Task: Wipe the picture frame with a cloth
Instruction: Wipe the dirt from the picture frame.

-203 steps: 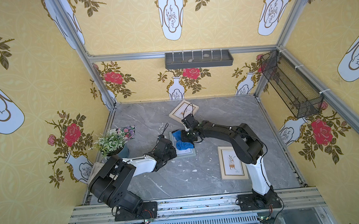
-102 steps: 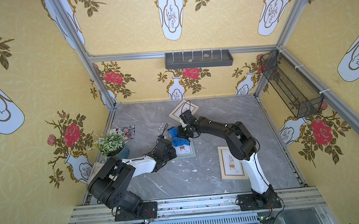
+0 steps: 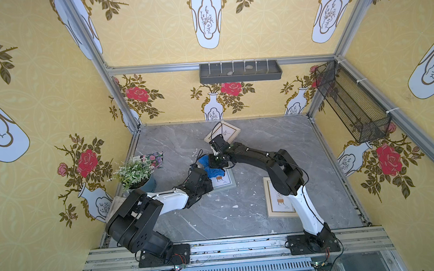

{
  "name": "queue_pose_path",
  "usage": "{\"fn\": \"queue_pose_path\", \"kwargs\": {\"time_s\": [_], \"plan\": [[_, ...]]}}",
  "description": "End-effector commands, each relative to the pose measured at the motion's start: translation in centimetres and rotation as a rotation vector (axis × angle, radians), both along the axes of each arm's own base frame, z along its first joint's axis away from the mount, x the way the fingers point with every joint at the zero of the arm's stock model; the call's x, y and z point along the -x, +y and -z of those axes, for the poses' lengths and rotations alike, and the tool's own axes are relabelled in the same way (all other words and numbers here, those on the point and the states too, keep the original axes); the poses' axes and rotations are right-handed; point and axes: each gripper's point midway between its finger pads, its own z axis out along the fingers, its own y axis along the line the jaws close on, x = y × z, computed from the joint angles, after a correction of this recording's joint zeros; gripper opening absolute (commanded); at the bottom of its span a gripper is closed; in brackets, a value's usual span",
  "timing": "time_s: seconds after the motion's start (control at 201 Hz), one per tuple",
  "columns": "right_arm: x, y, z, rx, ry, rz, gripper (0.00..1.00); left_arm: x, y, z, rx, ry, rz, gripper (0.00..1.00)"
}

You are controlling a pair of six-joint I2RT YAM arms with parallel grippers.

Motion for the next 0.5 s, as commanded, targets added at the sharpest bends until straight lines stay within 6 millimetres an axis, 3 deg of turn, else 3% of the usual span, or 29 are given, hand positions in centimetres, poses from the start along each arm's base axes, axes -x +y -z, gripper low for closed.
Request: {"fn": "queue_pose_path", "kwargs": {"time_s": [0.0, 0.134, 0.214, 0.299, 0.443, 0.498], "plan": [[0.1, -2.9, 1.7, 0.073, 0.063, 0.044, 0.08, 6.4, 4.0, 4.7, -0.187, 0.285, 0.03, 0.19], [-1.0, -8.2, 1.5, 0.103, 0.06, 0.14, 0.07, 6.6, 4.3, 4.8, -0.195, 0.285, 0.025, 0.19], [-0.7, -9.5, 1.0, 0.137, 0.041, 0.151, 0.07, 6.6, 4.3, 4.9, -0.197, 0.287, 0.024, 0.19], [0.3, -8.4, 0.6, 0.131, 0.037, 0.124, 0.08, 6.4, 4.1, 5.0, -0.199, 0.289, 0.026, 0.19], [3.5, -3.9, 0.8, 0.097, 0.062, 0.03, 0.08, 6.1, 3.9, 4.9, -0.2, 0.29, 0.027, 0.19], [4.4, -3.6, 1.1, 0.095, 0.079, 0.019, 0.07, 6.1, 4.0, 4.8, -0.204, 0.288, 0.023, 0.19]]}}
